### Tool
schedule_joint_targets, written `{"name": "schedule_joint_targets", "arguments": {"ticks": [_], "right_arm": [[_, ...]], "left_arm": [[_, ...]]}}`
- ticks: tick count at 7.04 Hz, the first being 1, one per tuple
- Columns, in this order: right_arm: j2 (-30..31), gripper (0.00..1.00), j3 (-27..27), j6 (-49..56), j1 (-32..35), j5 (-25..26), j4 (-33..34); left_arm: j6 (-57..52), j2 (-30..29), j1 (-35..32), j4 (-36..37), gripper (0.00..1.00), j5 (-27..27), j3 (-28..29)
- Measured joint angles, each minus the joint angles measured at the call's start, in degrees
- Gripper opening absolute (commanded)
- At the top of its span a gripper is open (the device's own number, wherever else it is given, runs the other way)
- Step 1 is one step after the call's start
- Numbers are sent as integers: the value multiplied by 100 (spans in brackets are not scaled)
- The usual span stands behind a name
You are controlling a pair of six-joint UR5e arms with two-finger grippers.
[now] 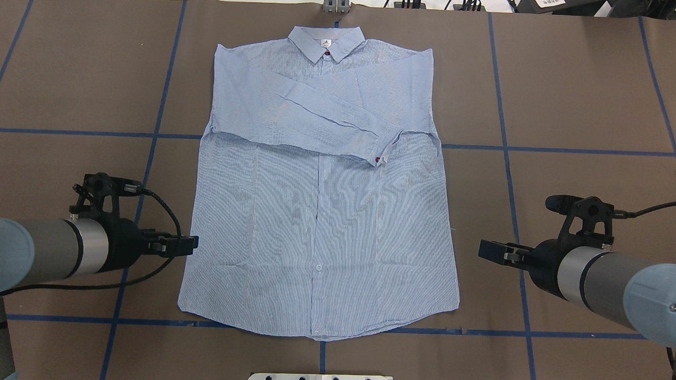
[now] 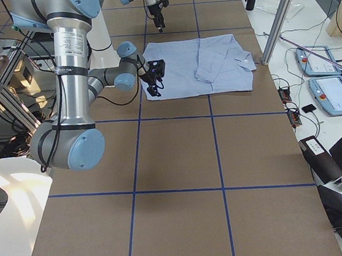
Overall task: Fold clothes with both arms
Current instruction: 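Lower the left gripper to the hem corner nearest it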
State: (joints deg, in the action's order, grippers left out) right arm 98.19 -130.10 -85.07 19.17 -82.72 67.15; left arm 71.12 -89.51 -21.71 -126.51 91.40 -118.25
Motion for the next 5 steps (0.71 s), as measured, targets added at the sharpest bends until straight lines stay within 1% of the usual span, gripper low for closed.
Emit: {"name": "schedule_joint_targets", "arguments": {"ticks": [1, 2, 4, 5], "right_arm": [[10, 100, -3, -6, -22, 32, 0], [13, 100, -3, -9, -24, 46, 0], [11, 100, 0, -10, -33, 56, -3], [8, 100, -1, -9, -34, 60, -2]], "left_arm": [[398, 1, 264, 153, 100, -166, 35], [662, -9, 454, 347, 92, -258, 59], [989, -26, 723, 535, 50, -457, 123], [1149, -39, 813, 566, 50, -516, 152]]}}
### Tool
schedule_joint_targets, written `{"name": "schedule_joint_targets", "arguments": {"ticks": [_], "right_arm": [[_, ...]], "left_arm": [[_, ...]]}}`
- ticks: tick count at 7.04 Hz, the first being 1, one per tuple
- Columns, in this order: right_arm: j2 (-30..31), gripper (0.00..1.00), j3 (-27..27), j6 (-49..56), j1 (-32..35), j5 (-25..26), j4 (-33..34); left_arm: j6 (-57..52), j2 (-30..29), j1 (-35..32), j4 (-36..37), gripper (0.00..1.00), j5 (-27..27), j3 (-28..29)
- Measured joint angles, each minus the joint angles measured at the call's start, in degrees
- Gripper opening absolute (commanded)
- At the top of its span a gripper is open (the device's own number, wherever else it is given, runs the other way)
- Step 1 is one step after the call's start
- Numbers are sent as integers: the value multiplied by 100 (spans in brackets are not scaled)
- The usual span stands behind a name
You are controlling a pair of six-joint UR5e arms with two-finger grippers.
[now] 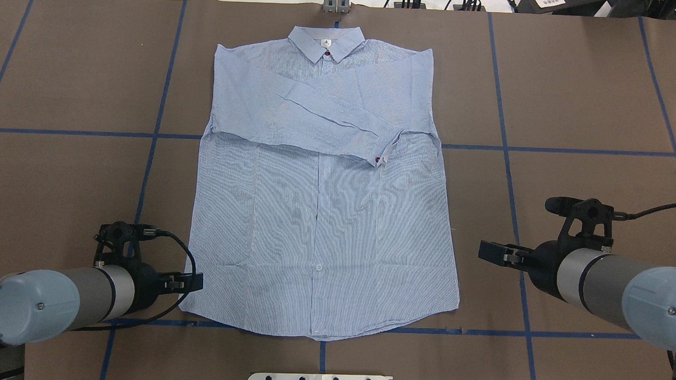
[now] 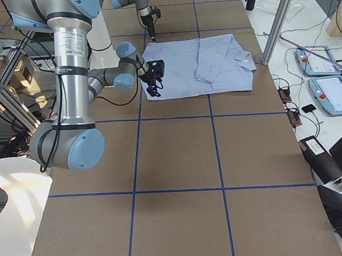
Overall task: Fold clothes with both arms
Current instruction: 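Lower the left gripper to the hem corner nearest it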
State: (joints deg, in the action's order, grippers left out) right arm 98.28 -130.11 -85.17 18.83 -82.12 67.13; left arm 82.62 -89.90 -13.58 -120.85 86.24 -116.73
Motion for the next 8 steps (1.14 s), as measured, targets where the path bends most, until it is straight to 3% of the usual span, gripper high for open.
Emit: {"name": "schedule_joint_targets", "arguments": {"ticks": [8], "right_arm": [[5, 100, 6, 0, -46, 3, -4]], "left_arm": [[132, -311, 255, 825, 50, -20, 6]]}}
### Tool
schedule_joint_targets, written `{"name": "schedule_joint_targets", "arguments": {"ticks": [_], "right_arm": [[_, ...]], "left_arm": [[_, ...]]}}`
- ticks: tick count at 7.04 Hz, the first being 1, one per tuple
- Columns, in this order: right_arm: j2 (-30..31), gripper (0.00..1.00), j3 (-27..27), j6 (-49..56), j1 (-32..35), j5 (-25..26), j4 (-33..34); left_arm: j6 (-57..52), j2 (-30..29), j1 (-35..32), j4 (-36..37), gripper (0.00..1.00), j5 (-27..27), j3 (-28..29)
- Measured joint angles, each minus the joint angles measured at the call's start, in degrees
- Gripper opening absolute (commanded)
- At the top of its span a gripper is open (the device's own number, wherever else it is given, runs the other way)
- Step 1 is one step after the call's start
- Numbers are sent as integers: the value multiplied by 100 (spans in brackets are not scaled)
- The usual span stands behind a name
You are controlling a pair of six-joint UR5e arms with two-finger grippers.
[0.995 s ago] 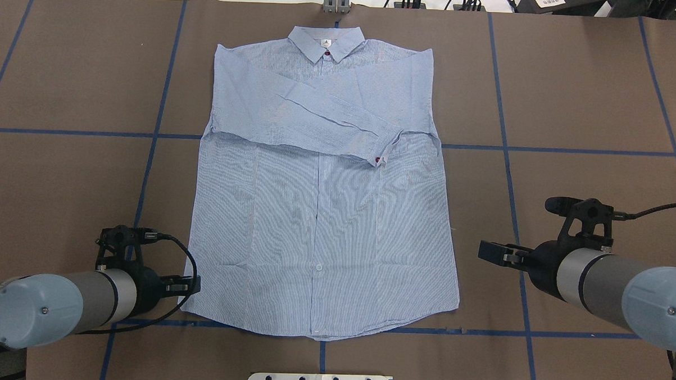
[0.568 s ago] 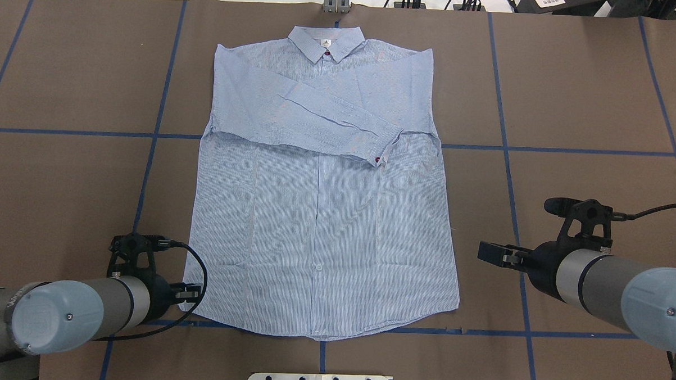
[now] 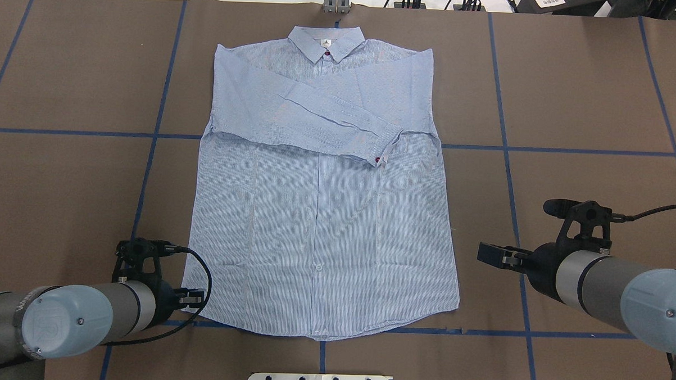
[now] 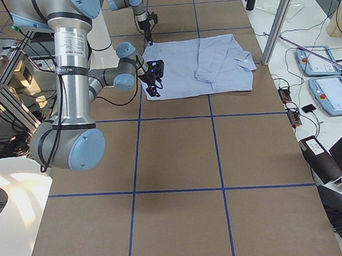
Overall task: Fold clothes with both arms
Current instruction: 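Lower the left gripper to the hem corner nearest it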
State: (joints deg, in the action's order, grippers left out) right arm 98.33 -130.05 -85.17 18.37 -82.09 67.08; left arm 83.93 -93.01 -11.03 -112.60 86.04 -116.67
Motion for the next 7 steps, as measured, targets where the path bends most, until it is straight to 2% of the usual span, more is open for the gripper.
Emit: {"name": "schedule_joint_targets", "arguments": {"ticks": [7], "right_arm": [[2, 100, 18, 0, -6, 0, 3]], "left_arm": [[-1, 27, 65, 18, 50, 9, 7]]}}
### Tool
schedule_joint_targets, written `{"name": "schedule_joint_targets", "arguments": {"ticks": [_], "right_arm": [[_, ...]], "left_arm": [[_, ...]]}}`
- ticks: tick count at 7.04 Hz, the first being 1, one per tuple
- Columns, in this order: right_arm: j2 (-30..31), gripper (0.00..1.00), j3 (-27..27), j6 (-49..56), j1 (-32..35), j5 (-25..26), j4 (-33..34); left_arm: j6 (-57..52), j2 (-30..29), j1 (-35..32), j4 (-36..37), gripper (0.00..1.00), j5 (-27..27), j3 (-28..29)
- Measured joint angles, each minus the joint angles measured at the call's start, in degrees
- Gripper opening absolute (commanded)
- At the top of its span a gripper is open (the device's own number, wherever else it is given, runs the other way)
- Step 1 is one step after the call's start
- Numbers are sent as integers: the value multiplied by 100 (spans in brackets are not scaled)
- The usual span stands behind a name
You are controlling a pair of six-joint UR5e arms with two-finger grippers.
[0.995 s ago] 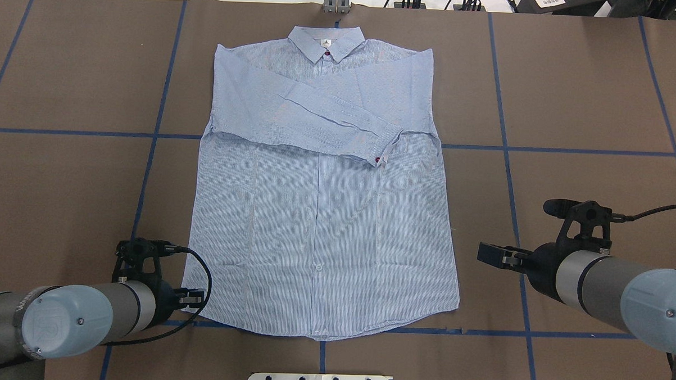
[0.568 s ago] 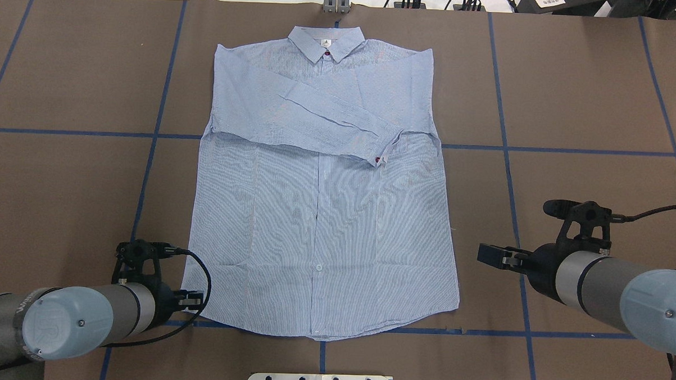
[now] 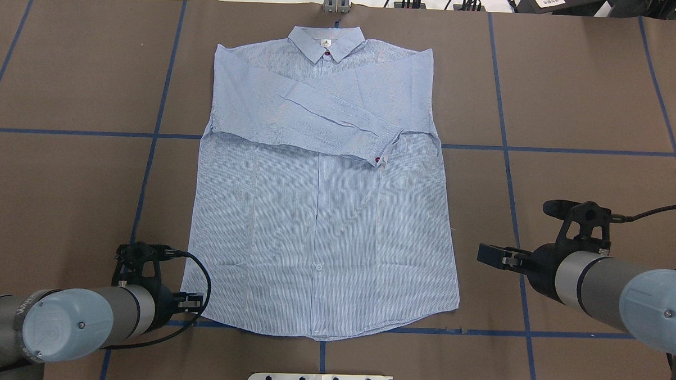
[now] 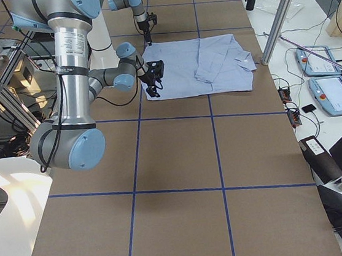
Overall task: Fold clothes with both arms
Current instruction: 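Lower the left gripper to the hem corner nearest it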
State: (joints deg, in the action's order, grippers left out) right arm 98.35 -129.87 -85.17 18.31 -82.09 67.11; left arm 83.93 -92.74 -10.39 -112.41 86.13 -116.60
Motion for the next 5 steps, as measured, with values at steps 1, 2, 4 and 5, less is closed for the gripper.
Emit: {"name": "schedule_joint_targets", "arguments": {"ticks": [1, 2, 4, 5], "right_arm": [[0, 100, 3, 0, -1, 0, 2], [0, 100, 5, 0, -2, 0, 2], [0, 100, 6, 0, 2, 0, -2], [0, 100, 6, 0, 4, 0, 1]], "left_arm": [[0, 14, 8, 0, 50, 0, 3], [1, 43, 14, 0, 50, 0, 4], [1, 76, 31, 0, 49, 0, 6], [1, 78, 44, 0, 48, 0, 6]]}}
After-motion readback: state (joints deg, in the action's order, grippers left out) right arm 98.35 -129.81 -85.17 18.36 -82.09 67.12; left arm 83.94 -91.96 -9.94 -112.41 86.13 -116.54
